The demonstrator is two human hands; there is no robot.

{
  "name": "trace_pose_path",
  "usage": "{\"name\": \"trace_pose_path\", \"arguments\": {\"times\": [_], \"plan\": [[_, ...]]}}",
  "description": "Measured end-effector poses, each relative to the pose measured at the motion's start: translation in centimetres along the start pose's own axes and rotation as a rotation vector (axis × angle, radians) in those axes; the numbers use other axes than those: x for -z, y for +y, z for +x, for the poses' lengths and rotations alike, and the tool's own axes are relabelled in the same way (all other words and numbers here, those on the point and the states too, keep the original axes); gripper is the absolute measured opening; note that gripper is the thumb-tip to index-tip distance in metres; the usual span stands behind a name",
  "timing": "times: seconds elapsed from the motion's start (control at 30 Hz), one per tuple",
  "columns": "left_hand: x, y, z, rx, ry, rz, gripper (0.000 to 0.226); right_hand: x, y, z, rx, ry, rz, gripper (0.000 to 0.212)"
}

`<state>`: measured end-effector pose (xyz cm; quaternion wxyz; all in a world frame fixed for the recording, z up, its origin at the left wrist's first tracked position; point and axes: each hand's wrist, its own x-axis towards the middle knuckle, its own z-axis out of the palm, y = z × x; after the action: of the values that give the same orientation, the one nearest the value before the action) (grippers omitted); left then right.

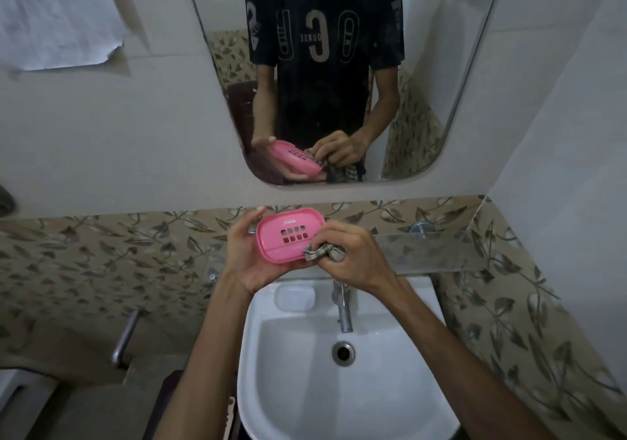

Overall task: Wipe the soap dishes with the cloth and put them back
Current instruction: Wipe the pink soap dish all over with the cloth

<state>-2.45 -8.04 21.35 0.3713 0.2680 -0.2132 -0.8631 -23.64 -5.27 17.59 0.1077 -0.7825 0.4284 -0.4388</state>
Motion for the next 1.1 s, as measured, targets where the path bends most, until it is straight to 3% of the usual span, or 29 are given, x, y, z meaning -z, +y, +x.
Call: {"name": "trace_pose_path", "arguments": {"times": [0.17,0.33,0.4,0.53,0.7,0.83,0.97,1.1], "plan": [[-1.1,-1.6,1.1,-0.138,0.083,-0.012,0.050,-0.1,-0.1,0.1,-0.102,0.018,0.040,0.016],[-2.5,-3.2,1.6,-0.297,0.183,-0.028,0.064,-2.0,-1.4,-0.3,-0.353,0.287,0.161,0.003],[-2.7,-3.1,1.7,-0.346,0.224,-0.016,0.057,-3.2,-2.3,-0.5,-0.473,0.354,0.244,0.004],[-2.6,-3.1,1.5,-0.418,0.255,-0.052,0.030,-3.7,-3.5,-0.1,-0.427,0.358,0.290,0.008],[-3.3,-3.2,1.4,-0.466,0.309,-0.014,0.028,-3.2,-4.1,0.5,-0.554,0.416,0.417,0.014],[-3.0,-3.1,1.3,-0.487,0.317,-0.017,0.016,-4.0,-5.2,-0.1,-0.335,0.313,0.357,0.007],[-2.9,-3.7,1.7,-0.498,0.315,-0.010,0.021,-2.9,-3.9,0.6,-0.472,0.387,0.324,0.012],[-2.7,-3.9,1.7,-0.493,0.307,-0.028,0.024,-3.3,-4.6,0.1,-0.280,0.252,0.280,0.010]]}}
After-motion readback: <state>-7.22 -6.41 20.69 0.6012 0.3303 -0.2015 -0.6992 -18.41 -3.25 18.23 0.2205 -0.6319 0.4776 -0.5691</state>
